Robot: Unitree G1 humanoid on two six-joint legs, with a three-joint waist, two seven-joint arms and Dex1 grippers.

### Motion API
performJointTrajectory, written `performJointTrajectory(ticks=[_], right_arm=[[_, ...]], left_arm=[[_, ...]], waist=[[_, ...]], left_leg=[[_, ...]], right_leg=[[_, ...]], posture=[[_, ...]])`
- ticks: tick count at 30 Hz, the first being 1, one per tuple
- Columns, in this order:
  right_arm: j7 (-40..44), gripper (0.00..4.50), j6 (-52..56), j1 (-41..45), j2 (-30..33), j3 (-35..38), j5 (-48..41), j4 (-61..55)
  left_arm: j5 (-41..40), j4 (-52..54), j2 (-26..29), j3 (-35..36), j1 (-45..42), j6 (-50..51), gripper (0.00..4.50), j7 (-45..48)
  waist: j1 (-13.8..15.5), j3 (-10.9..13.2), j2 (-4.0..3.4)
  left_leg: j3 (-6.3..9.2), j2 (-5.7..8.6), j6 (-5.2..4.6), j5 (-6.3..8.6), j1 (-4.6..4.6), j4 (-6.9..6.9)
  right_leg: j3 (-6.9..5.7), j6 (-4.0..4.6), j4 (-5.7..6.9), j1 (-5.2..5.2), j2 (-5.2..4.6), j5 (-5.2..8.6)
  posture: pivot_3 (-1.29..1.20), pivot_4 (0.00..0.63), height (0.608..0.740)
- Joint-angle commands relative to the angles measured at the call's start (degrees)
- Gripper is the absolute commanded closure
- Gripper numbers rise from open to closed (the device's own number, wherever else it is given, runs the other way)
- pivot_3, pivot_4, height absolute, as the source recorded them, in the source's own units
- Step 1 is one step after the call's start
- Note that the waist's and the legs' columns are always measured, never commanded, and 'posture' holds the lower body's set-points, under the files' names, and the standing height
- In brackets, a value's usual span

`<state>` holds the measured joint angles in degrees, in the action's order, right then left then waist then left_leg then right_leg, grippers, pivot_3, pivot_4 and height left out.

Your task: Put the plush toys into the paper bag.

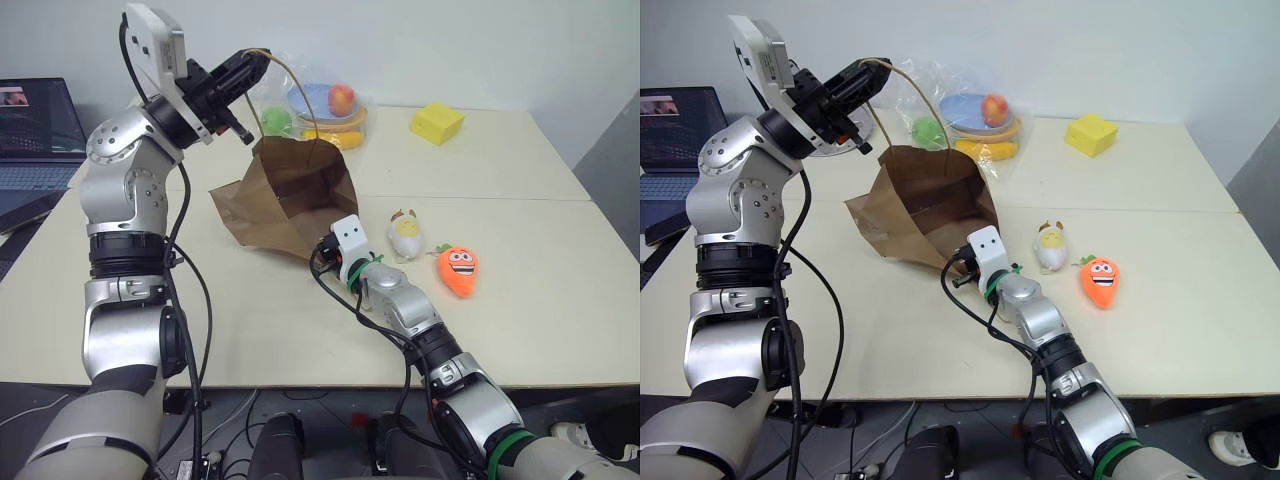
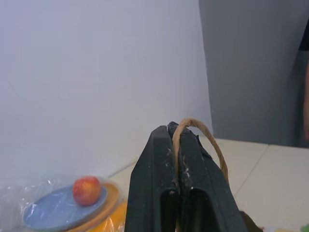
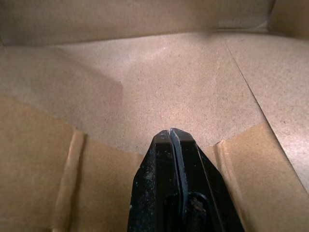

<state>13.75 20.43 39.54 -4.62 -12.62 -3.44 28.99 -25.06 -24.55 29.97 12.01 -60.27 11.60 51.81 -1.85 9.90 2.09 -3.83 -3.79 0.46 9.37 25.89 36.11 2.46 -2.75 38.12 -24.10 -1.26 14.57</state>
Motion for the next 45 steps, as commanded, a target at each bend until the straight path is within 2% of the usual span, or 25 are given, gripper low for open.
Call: performJointTrajectory(ticks=[1, 7, 11, 15, 22, 27, 30, 33, 36, 39, 42, 45], right_arm=[[-0.26, 4.47, 0.31, 0.21, 0.21, 0.49, 1.17, 0.78], [-0.72, 4.47, 0.88, 0.54, 0.8, 1.36, 1.58, 1.04], [0.01, 4.47, 0.26, 0.36, 1.01, 1.77, 0.97, -0.08], [2.67, 4.47, -2.02, -0.14, 0.7, 2.5, -1.03, -3.3], [7.16, 4.47, -3.77, -1.26, 1.05, 2.11, -2.25, -11.41], [9.28, 4.47, 0.93, -3.1, 1.96, 2.6, -4.57, -19.85], [11.12, 4.47, 8.28, -5.73, 4.49, 4.32, -9.42, -34.52], [11.12, 4.47, 12.76, -6.65, 6.43, 5.03, -12.22, -42.1], [9.55, 4.47, 18.05, -8.8, 8.7, 12.06, -19.48, -54.57], [6.23, 4.47, 20.68, -10.85, 10.59, 16.78, -21.68, -60.3], [3.37, 3.91, 23.83, -17.43, 17.49, 21.01, -18.4, -65.14], [0.17, 2.95, 24.86, -24.01, 22.42, 22.69, -14.21, -67.15]], left_arm=[[-1.44, 2.31, 1.0, 2.8, -2.7, -3.3, 4.5, -0.87], [-2.7, 4.19, 0.75, 3.07, -2.16, -2.33, 4.5, -1.35], [-0.75, 4.67, 1.64, 0.41, 1.96, -1.24, 4.5, 0.54], [-0.06, 7.85, 1.94, -2.85, 7.56, 0.29, 4.5, 3.83], [-0.31, 10.57, 0.96, -5.1, 10.01, 1.75, 4.5, 4.61], [-0.33, 11.18, 0.78, -5.92, 10.04, 2.73, 4.5, 5.01], [-0.56, 11.44, 0.53, -6.48, 10.15, 3.61, 4.5, 5.6], [-0.57, 11.38, 0.47, -6.53, 10.15, 3.72, 4.5, 5.76], [-0.21, 10.94, 0.13, -6.76, 9.94, 3.53, 4.5, 5.72], [-0.11, 10.8, -0.03, -6.91, 9.81, 3.44, 4.5, 5.73], [-0.22, 10.82, 0.19, -6.92, 9.78, 3.61, 4.5, 6.12], [-0.15, 10.95, 0.47, -7.13, 10.03, 3.69, 4.5, 6.79]], waist=[[0.0, 0.0, 0.0], [0.03, 0.0, 0.0], [0.0, 0.0, 0.0], [0.02, 0.0, 0.0], [0.05, 0.0, 0.0], [0.05, 0.0, 0.0], [0.2, 0.0, 0.0], [0.17, 0.0, 0.0], [0.25, 0.0, 0.0], [0.37, 0.0, 0.0], [0.44, 0.0, 0.01], [0.62, -0.01, 0.01]], left_leg=[[0.0, -0.01, 0.0, 0.0, 0.0, 0.0], [0.0, -0.01, 0.0, 0.0, 0.0, -0.01], [-0.01, 0.0, 0.0, 0.0, 0.01, -0.01], [0.0, -0.02, 0.0, 0.0, -0.01, -0.03], [0.0, -0.02, 0.01, 0.0, 0.01, -0.02], [0.02, -0.02, 0.01, 0.0, 0.01, -0.03], [0.02, -0.01, 0.01, 0.0, 0.01, -0.03], [0.02, -0.01, 0.01, 0.0, 0.03, -0.02], [0.04, -0.03, 0.01, 0.0, 0.02, -0.02], [0.08, -0.02, 0.01, 0.0, 0.02, -0.02], [0.04, 0.0, 0.02, 0.0, 0.02, -0.02], [0.0, 0.08, 0.02, 0.0, 0.02, -0.02]], right_leg=[[-0.01, 0.0, 0.0, -0.01, 0.0, 0.0], [-0.01, 0.0, -0.01, -0.01, 0.0, 0.0], [0.0, 0.0, -0.02, 0.0, 0.0, 0.0], [-0.02, 0.0, 0.01, 0.0, 0.0, 0.0], [-0.02, 0.01, 0.0, 0.0, 0.0, 0.0], [-0.04, 0.01, 0.0, 0.0, 0.0, 0.0], [-0.04, 0.01, -0.01, 0.0, 0.0, 0.0], [-0.03, 0.01, -0.02, 0.0, -0.01, 0.0], [-0.05, 0.01, 0.0, 0.0, 0.0, 0.0], [-0.09, 0.02, -0.05, 0.03, -0.01, 0.01], [-0.06, 0.03, -0.09, 0.04, -0.04, 0.01], [-0.05, 0.13, -0.12, 0.05, -0.12, 0.07]], posture=[[0.0, 0.15, 0.74], [0.0, 0.15, 0.74], [0.0, 0.15, 0.74], [0.0, 0.15, 0.74], [0.0, 0.15, 0.74], [0.0, 0.15, 0.74], [0.0, 0.15, 0.74], [0.0, 0.15, 0.74], [0.0, 0.15, 0.74], [0.0, 0.15, 0.74], [0.0, 0.15, 0.74], [0.0, 0.15, 0.74]])
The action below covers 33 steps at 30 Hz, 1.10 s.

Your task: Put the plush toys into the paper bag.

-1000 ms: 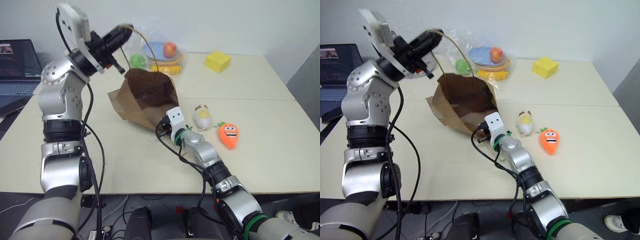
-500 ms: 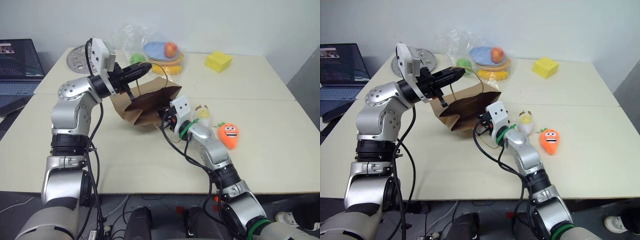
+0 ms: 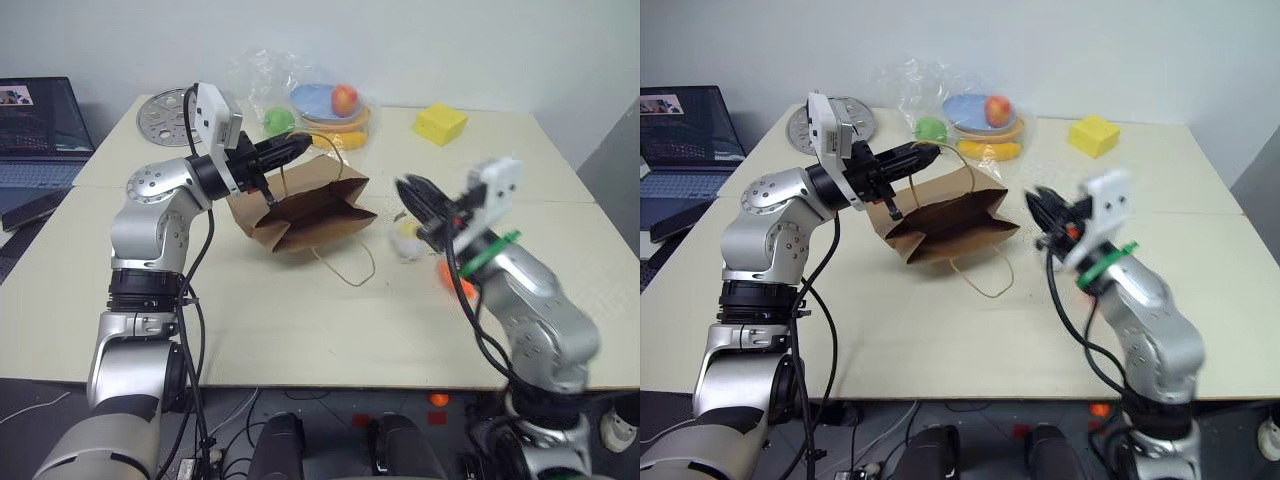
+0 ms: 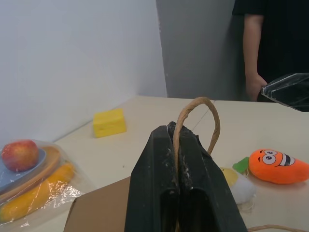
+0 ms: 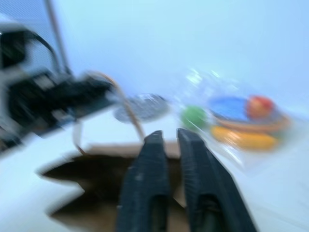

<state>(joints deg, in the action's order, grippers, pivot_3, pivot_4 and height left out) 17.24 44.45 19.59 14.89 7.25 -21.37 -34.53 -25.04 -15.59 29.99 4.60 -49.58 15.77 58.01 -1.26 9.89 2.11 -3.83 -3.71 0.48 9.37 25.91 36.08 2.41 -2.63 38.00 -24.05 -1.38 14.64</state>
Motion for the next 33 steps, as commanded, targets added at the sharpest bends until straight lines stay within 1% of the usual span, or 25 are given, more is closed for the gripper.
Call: performJointTrajectory(ticks=[1, 2, 5, 8, 12, 15, 19, 22, 32, 33], right_arm=[[-3.76, 2.56, 1.59, -6.2, 3.82, 3.11, 3.87, -4.35], [-4.04, 2.19, 2.17, -7.64, 4.38, 3.21, 3.87, -4.9], [-6.56, 1.1, 5.74, -16.38, 4.11, 4.7, 4.73, -7.96], [-8.82, 0.01, 8.68, -19.87, 2.44, 4.65, 4.58, -8.94], [-11.39, 0.01, 8.17, -20.97, -3.11, 4.03, 4.02, -4.59], [-12.57, 0.01, 6.76, -21.82, -2.14, 2.73, 7.49, -2.46], [-11.79, 0.01, 3.94, -21.86, -1.1, 1.85, 8.45, -0.85], [-11.43, 0.59, 1.29, -21.89, -0.09, 1.16, 9.83, 0.33], [-10.6, 4.34, -2.02, -21.8, 0.08, 1.05, 10.47, 2.5], [-10.15, 4.46, -2.66, -21.68, 0.41, 1.16, 10.41, 2.56]], left_arm=[[-0.23, 2.13, 0.53, 0.2, -0.48, -0.27, 4.5, 0.86], [-0.3, 2.25, 0.62, 0.17, -0.34, -0.13, 4.5, 1.04], [-0.64, 2.63, 0.75, 0.11, 0.17, 0.63, 4.5, 1.55], [-0.69, 2.65, 0.61, 0.13, 0.2, 0.96, 4.5, 1.9], [-0.53, 2.98, 0.05, -0.3, 0.54, 0.94, 4.5, 2.16], [-0.64, 2.91, 0.14, 0.03, 0.23, 1.19, 4.5, 1.99], [-0.55, 3.0, 0.4, 0.27, 0.4, 1.19, 4.5, 1.77], [-0.74, 3.77, 0.47, 0.47, 0.84, 1.49, 4.5, 1.37], [-1.12, 4.08, 0.69, 1.11, 0.69, 2.0, 4.5, 0.84], [-1.11, 4.02, 0.69, 1.11, 0.68, 1.96, 4.5, 0.86]], waist=[[-0.06, 0.0, 0.0], [-0.11, 0.0, 0.0], [-0.47, 0.0, 0.0], [-0.53, 0.0, 0.0], [-0.59, -0.01, 0.01], [-0.52, 0.0, 0.0], [-0.34, -0.01, 0.01], [-0.37, -0.01, 0.01], [-0.38, -0.01, 0.01], [-0.38, -0.01, 0.01]], left_leg=[[-0.05, 0.01, 0.0, 0.0, 0.0, 0.0], [-0.08, 0.01, 0.0, 0.0, 0.0, 0.0], [-0.08, -0.04, -0.01, 0.0, -0.04, -0.01], [0.06, -0.1, -0.01, 0.0, -0.05, -0.02], [0.21, 0.0, -0.01, 0.0, -0.13, 0.02], [0.2, 0.03, -0.01, 0.0, -0.11, 0.03], [0.07, 0.07, 0.0, 0.0, -0.09, 0.04], [0.09, 0.05, -0.01, 0.0, -0.09, 0.04], [0.22, 0.03, -0.01, 0.0, -0.08, -0.01], [0.22, 0.03, 0.0, 0.0, -0.08, -0.01]], right_leg=[[0.04, 0.0, -0.01, -0.01, -0.02, 0.0], [0.07, 0.0, -0.02, -0.03, -0.02, 0.0], [0.09, -0.01, 0.04, -0.04, 0.03, 0.0], [0.03, -0.01, 0.07, -0.03, 0.13, 0.01], [0.09, 0.01, 0.05, 0.0, 0.14, -0.01], [0.11, 0.09, -0.01, 0.0, 0.1, 0.02], [0.15, 0.16, -0.06, 0.01, 0.0, 0.0], [0.15, 0.12, -0.07, 0.0, 0.03, -0.02], [0.09, 0.02, -0.01, 0.0, 0.13, -0.01], [0.1, 0.02, -0.01, 0.0, 0.13, -0.01]], posture=[[0.0, 0.15, 0.74], [0.0, 0.15, 0.74], [0.0, 0.15, 0.74], [0.0, 0.15, 0.74], [0.0, 0.15, 0.74], [0.0, 0.15, 0.74], [0.0, 0.15, 0.74], [0.0, 0.15, 0.74], [0.0, 0.15, 0.74], [0.0, 0.15, 0.74]])
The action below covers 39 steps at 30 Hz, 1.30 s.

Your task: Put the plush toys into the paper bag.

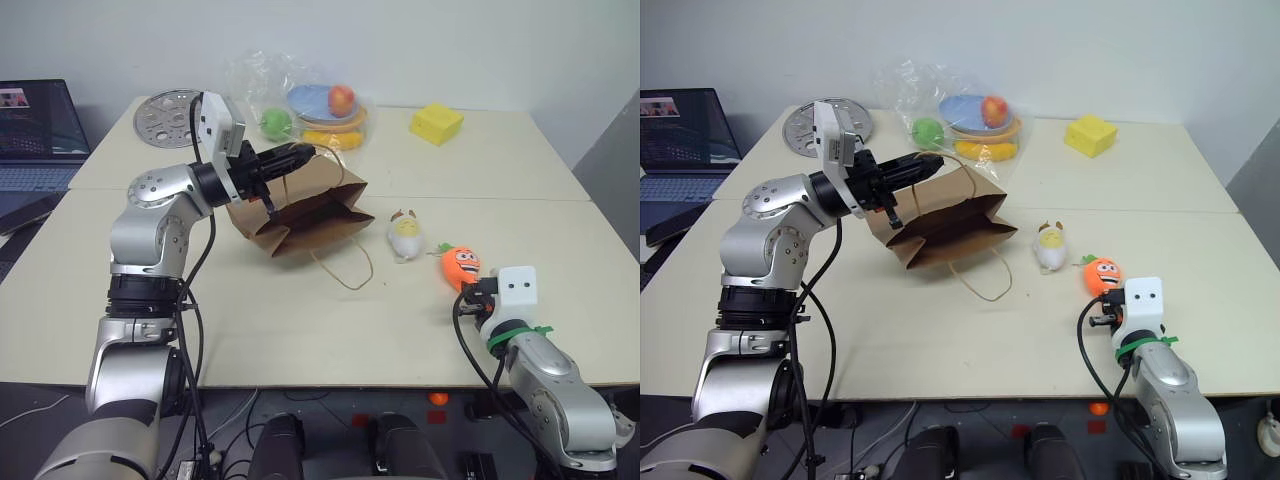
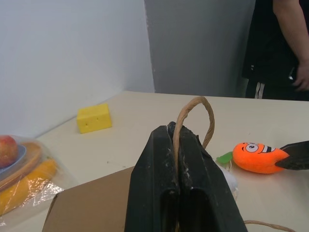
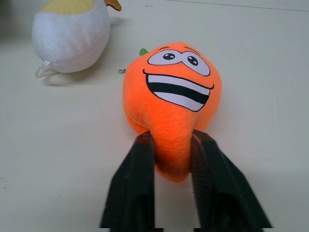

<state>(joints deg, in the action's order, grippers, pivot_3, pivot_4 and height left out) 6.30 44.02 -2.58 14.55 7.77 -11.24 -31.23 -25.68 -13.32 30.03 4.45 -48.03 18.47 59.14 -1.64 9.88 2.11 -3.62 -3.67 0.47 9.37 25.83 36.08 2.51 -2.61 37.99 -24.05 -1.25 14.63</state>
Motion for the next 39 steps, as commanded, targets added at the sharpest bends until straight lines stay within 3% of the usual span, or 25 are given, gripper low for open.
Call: performJointTrajectory(ticks=[1, 5, 9, 12, 17, 27, 35, 39], right_arm=[[1.81, 4.46, -3.01, 0.8, 1.68, 0.93, 0.07, -1.03], [7.72, 4.46, -6.67, 2.57, 6.02, 1.37, -1.81, -2.45], [19.31, 4.46, 1.38, 9.32, 12.85, 1.71, -16.06, -10.14], [19.4, 4.46, 9.23, 16.56, 13.89, 2.42, -23.96, -11.16], [14.67, 4.46, 15.49, 27.11, 8.93, -2.74, -27.18, -8.14], [13.22, 4.46, 10.22, 33.87, 4.24, -16.46, -17.63, 4.75], [10.88, 4.46, 6.6, 44.1, -4.23, -18.66, -11.24, 22.95], [11.51, 4.46, -0.45, 49.51, -9.14, -20.57, -6.8, 35.38]], left_arm=[[-0.45, 1.76, 0.64, 1.25, -0.87, -0.77, 4.5, -0.27], [-0.26, 1.17, 0.47, 1.1, -1.08, -1.18, 4.5, -0.06], [-0.05, 0.11, 0.46, 0.9, -1.61, -1.53, 4.5, 0.44], [0.11, -0.6, 0.25, 0.61, -2.11, -1.82, 4.5, 0.83], [0.67, -2.39, -0.47, 0.04, -3.4, -2.9, 4.5, 0.91], [0.59, -1.21, -1.06, -0.04, -3.07, -2.82, 4.5, 0.92], [0.25, 0.07, -1.23, -0.57, -2.52, -2.02, 4.5, 1.72], [-0.45, 1.21, -1.64, -1.05, -2.44, -0.82, 4.5, 2.45]], waist=[[0.0, 0.0, 0.0], [0.0, 0.0, 0.0], [-0.05, 0.02, -0.02], [-0.22, 0.02, -0.02], [-0.01, 0.02, -0.02], [0.06, 0.02, -0.02], [-0.21, 0.02, -0.02], [-0.18, 0.02, -0.02]], left_leg=[[0.0, 0.0, 0.0, 0.0, 0.0, 0.01], [-0.04, 0.01, 0.0, 0.0, 0.0, 0.03], [-0.02, 0.0, 0.0, 0.0, -0.01, 0.03], [0.1, -0.03, 0.0, 0.0, -0.03, 0.02], [0.23, -0.03, -0.01, 0.0, -0.01, 0.01], [0.18, 0.0, -0.01, 0.0, 0.09, 0.02], [0.16, -0.01, -0.01, -0.01, 0.07, 0.04], [0.21, -0.04, -0.01, -0.01, 0.08, 0.0]], right_leg=[[0.01, 0.0, 0.0, 0.0, 0.0, 0.0], [0.05, 0.02, -0.02, 0.01, -0.02, 0.01], [0.04, 0.0, -0.01, 0.01, 0.0, 0.0], [0.01, -0.04, 0.03, 0.01, 0.07, -0.04], [-0.08, 0.01, 0.07, 0.0, 0.11, -0.02], [-0.08, 0.0, 0.04, -0.03, 0.09, -0.02], [-0.05, -0.04, 0.1, -0.05, 0.11, -0.06], [-0.1, -0.05, 0.11, -0.07, 0.14, -0.05]], posture=[[0.0, 0.15, 0.74], [0.0, 0.15, 0.74], [0.0, 0.15, 0.74], [0.0, 0.15, 0.74], [0.0, 0.15, 0.74], [0.0, 0.15, 0.74], [0.0, 0.15, 0.74], [0.0, 0.15, 0.74]])
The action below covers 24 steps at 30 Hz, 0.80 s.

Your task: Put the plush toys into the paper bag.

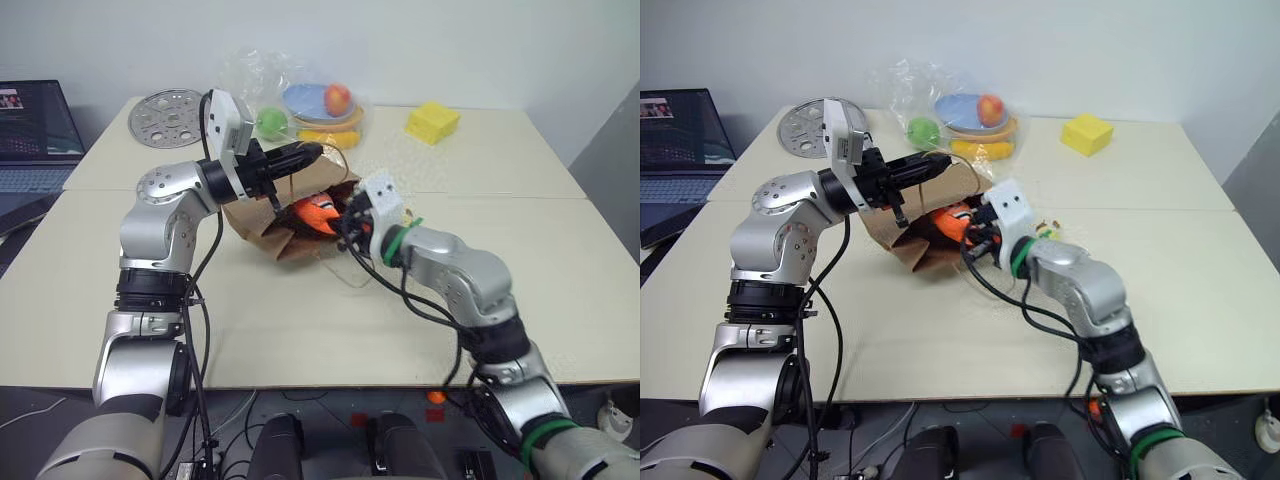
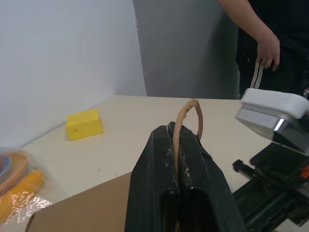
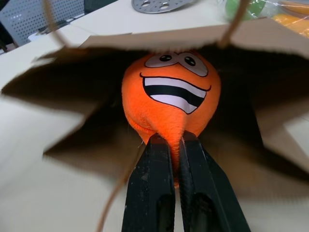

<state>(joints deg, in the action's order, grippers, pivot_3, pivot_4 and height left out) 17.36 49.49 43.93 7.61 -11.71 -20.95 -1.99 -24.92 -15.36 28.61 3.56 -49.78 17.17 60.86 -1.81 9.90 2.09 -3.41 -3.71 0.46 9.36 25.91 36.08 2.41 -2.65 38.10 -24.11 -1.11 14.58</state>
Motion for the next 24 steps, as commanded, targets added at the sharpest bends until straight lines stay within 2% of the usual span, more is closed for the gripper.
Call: performJointTrajectory(ticks=[1, 5, 6, 8, 12, 16, 18, 21, 24], right_arm=[[0.84, 4.46, -7.5, 3.64, -3.06, -1.31, 3.72, 8.34], [1.47, 4.46, -14.63, 5.44, -6.29, -1.47, 7.03, 17.04], [1.62, 4.23, -16.33, 5.59, -6.81, -1.15, 7.52, 18.28], [2.11, 3.68, -18.34, 5.51, -7.57, -0.31, 7.84, 19.31], [3.58, 2.25, -19.55, 4.56, -7.88, 0.2, 7.94, 18.14], [5.24, 0.8, -19.93, 1.2, -6.23, 0.03, 8.14, 10.46], [6.08, 0.07, -20.08, -1.88, -4.32, 0.18, 7.9, 2.8], [6.35, 0.03, -16.53, -6.09, -2.27, 1.57, 5.56, -8.02], [5.83, 0.03, -13.87, -8.65, -0.62, 2.92, 4.26, -14.18]], left_arm=[[-1.3, 3.5, -0.25, -0.22, -0.61, 0.72, 4.5, 0.83], [-1.26, 4.14, -0.2, -0.09, -0.45, 1.12, 4.5, 0.71], [-1.34, 4.35, -0.13, 0.0, -0.42, 1.31, 4.5, 0.74], [-1.4, 4.63, 0.09, 0.12, -0.38, 1.56, 4.5, 0.79], [-1.56, 4.99, 0.57, 0.36, -0.23, 2.04, 4.5, 0.89], [-1.32, 4.62, 0.96, 0.53, -0.31, 1.94, 4.5, 0.91], [-1.25, 4.48, 1.01, 0.54, -0.41, 1.88, 4.5, 0.82], [-1.21, 4.66, 1.1, 0.59, -0.17, 1.79, 4.5, 0.74], [-1.21, 4.62, 1.12, 0.62, -0.16, 1.73, 4.5, 0.69]], waist=[[-0.02, 0.0, 0.0], [0.1, 0.0, 0.0], [0.1, 0.0, 0.0], [0.1, 0.0, -0.01], [0.03, 0.01, -0.01], [0.08, 0.01, -0.01], [0.14, 0.01, -0.01], [0.13, 0.01, -0.01], [0.12, 0.01, -0.01]], left_leg=[[-0.01, 0.0, 0.0, 0.0, 0.0, 0.0], [-0.02, 0.01, 0.01, 0.01, 0.03, -0.03], [-0.02, 0.02, 0.01, 0.01, 0.04, -0.03], [-0.02, 0.01, 0.01, 0.01, 0.04, -0.03], [-0.01, 0.0, 0.01, 0.01, 0.03, -0.02], [0.0, 0.0, 0.01, 0.01, 0.02, -0.03], [0.0, 0.0, 0.01, 0.01, 0.04, -0.03], [-0.01, 0.0, 0.02, 0.01, 0.04, -0.04], [0.0, -0.01, 0.02, 0.01, 0.02, -0.04]], right_leg=[[0.0, 0.0, -0.01, 0.0, 0.0, 0.0], [0.0, 0.0, -0.03, 0.0, -0.01, 0.0], [0.0, 0.0, -0.04, 0.0, -0.01, 0.0], [0.0, 0.0, -0.03, 0.0, -0.02, 0.0], [-0.01, 0.0, -0.01, 0.0, -0.02, 0.0], [-0.02, 0.0, 0.0, 0.0, -0.02, 0.0], [-0.02, 0.0, -0.02, 0.0, -0.02, 0.0], [-0.02, 0.0, -0.03, -0.01, -0.03, 0.0], [-0.02, 0.0, -0.01, 0.0, -0.03, 0.0]], posture=[[0.0, 0.15, 0.74], [0.0, 0.15, 0.74], [0.0, 0.15, 0.74], [0.0, 0.15, 0.74], [0.0, 0.15, 0.74], [0.0, 0.15, 0.74], [0.0, 0.15, 0.74], [0.0, 0.15, 0.74], [0.0, 0.15, 0.74]])
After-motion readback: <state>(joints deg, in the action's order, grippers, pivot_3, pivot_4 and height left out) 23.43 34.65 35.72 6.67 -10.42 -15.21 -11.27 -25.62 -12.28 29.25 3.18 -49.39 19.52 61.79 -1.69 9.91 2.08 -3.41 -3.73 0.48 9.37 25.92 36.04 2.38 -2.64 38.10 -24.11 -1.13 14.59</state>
